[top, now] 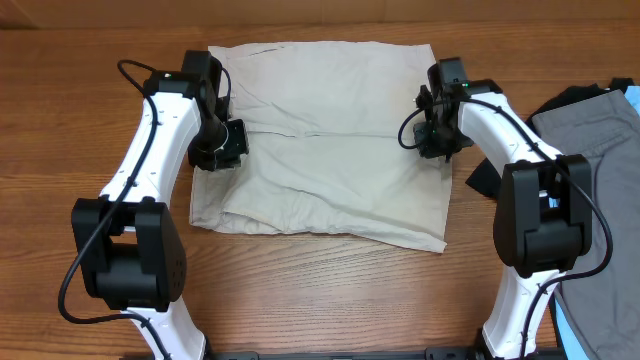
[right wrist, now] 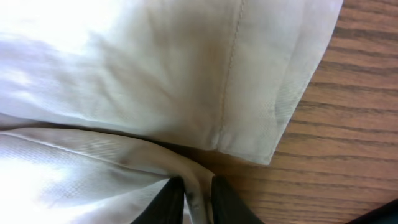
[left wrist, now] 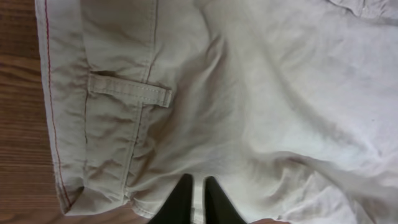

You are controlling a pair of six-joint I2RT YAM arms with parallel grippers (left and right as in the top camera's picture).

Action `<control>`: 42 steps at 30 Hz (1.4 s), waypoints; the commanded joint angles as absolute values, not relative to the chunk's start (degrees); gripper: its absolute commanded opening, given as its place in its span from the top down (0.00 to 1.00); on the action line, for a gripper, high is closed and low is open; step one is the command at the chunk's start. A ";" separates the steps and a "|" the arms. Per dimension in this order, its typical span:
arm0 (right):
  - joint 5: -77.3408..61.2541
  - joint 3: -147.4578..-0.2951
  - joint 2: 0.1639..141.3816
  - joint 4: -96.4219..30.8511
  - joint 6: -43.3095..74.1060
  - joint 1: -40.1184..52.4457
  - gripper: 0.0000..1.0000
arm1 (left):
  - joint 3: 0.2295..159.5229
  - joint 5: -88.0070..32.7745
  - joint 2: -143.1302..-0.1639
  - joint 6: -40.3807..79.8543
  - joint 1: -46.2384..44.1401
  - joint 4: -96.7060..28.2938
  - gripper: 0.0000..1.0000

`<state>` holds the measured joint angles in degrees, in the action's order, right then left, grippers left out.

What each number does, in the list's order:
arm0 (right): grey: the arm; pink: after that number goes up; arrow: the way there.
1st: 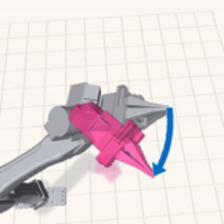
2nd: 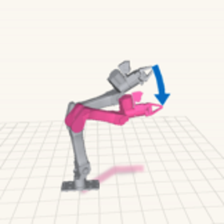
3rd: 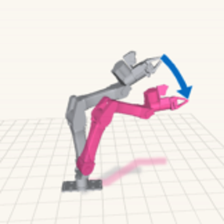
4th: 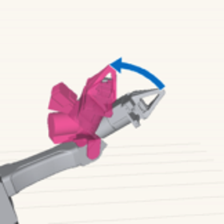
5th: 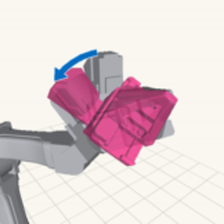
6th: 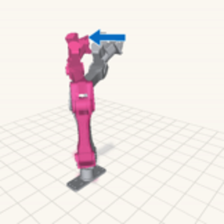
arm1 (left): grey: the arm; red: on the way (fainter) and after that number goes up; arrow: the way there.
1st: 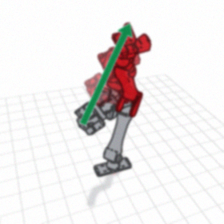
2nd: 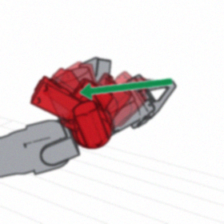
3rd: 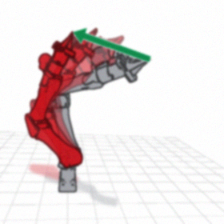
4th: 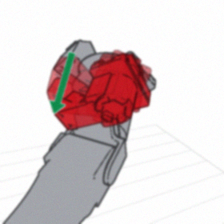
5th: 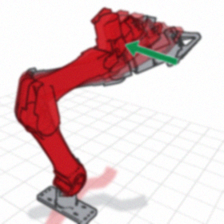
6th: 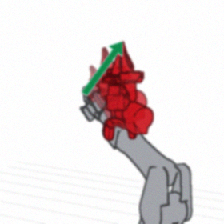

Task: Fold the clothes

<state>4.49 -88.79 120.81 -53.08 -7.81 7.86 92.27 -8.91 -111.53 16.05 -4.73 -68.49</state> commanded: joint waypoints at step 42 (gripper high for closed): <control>-37.15 -66.65 110.85 -62.67 0.05 14.72 0.96 | 78.08 -20.36 -115.96 7.64 -9.61 -59.96 0.67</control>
